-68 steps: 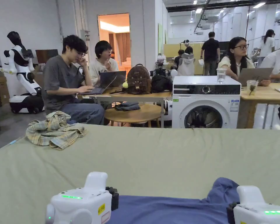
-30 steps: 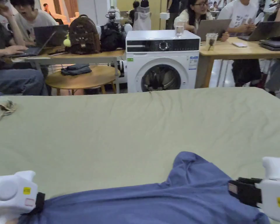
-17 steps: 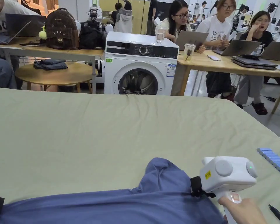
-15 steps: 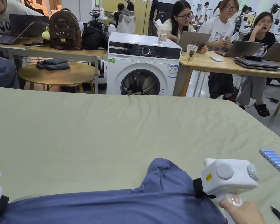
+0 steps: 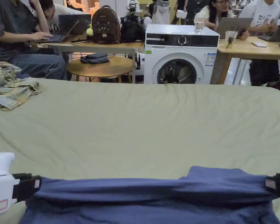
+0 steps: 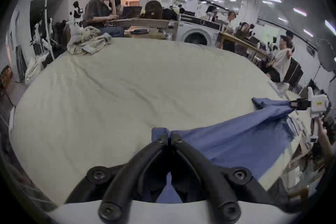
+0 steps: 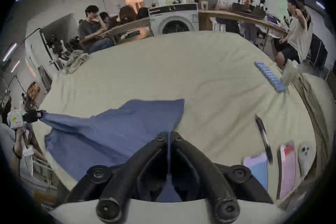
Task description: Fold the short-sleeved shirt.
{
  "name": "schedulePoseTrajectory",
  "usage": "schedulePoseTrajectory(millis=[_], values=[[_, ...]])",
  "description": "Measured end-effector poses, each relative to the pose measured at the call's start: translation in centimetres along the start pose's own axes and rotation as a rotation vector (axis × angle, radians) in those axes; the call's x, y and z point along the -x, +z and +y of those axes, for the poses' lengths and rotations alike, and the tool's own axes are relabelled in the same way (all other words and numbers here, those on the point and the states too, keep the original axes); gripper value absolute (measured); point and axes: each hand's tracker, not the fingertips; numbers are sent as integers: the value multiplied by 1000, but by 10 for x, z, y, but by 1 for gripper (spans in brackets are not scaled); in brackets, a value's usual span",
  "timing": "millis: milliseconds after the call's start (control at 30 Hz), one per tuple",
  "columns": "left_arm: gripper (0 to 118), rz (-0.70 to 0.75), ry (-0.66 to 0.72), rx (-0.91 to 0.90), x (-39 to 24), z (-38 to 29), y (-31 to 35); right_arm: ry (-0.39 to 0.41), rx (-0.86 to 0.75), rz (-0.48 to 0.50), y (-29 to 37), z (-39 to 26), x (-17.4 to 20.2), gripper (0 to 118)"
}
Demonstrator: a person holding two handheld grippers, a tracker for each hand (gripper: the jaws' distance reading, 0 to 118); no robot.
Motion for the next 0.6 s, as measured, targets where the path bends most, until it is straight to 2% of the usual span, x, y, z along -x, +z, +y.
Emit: schedulePoseTrajectory(millis=[100,200,400,433,500,533,600], values=[[0,6,-4,7,-2,-44,28,-6,-1,-9,33,-40,-3,0],[0,-10,21,26,-5,-74,36,-69,16,-10,52,-80,-7,0],[0,-4,16,95,-6,-104,22,-67,61,-52,45,-127,-5,0],[0,-6,16,108,-5,-106,17,-50,61,-69,41,-132,-3,4],[37,-20,39,99,-3,-111,19,-25,54,-98,35,-136,-3,44],[45,-22,55,80,-3,-111,25,-28,36,-97,37,-138,-3,51],[45,-15,45,-2,-7,-104,40,-43,-23,-91,47,-132,0,50]])
